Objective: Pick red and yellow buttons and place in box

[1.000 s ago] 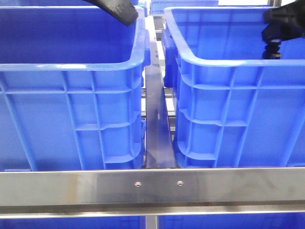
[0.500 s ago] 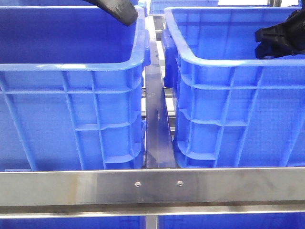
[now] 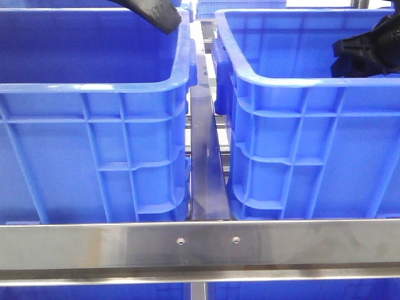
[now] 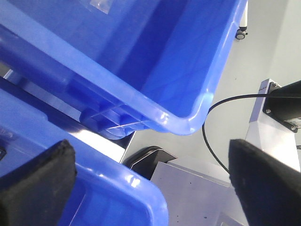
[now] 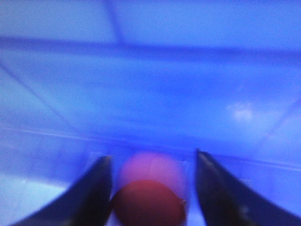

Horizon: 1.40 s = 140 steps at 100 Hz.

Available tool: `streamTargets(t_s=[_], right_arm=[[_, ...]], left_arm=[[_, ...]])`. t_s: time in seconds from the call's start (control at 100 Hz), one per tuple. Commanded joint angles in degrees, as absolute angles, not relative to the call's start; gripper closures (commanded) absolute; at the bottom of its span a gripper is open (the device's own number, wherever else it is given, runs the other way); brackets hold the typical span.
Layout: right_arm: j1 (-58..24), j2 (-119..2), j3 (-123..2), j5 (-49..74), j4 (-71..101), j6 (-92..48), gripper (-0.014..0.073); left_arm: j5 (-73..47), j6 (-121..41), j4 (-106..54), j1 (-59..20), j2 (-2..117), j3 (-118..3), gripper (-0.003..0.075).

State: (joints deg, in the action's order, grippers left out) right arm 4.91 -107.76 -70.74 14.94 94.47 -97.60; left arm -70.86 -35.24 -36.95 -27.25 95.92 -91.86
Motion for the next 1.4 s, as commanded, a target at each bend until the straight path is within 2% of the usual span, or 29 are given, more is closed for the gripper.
streamTargets(t_s=[0.0, 0.37, 0.71, 0.78, 0.98, 1.11, 1.39], right_arm=[[5.08, -104.73, -72.5, 16.67, 95.44, -98.15, 0.0145], [5.08, -102.65, -72.22, 16.85, 95.44, -98.1, 0.0145], [5.08, -92.92, -66.45, 15.97, 95.37, -98.1, 0.0155], [5.08, -90.21, -64.22, 16.16, 95.37, -98.1, 0.0211], [5.08, -81.22, -56.77, 16.21, 95.42, -98.1, 0.0526], [5.08, -75.12, -51.91, 16.86, 95.42, -98.1, 0.0659], [5.08, -61.76, -42.02, 19.25, 95.42, -98.1, 0.0661]], left_arm=[[-72.56, -35.29, -40.03, -27.59, 93.45, -93.65, 0.0101], [-72.56, -35.29, -40.03, -27.59, 93.45, -93.65, 0.0101], [-72.56, -35.29, -40.03, -27.59, 93.45, -93.65, 0.0101], [-72.44, -35.29, -40.03, -27.59, 93.45, -93.65, 0.0101], [-72.22, -35.29, -40.03, -27.59, 93.45, -93.65, 0.0101], [-71.99, -35.29, -40.03, -27.59, 93.45, -93.65, 0.0101], [-71.99, -35.29, -40.03, -27.59, 93.45, -93.65, 0.0102]])
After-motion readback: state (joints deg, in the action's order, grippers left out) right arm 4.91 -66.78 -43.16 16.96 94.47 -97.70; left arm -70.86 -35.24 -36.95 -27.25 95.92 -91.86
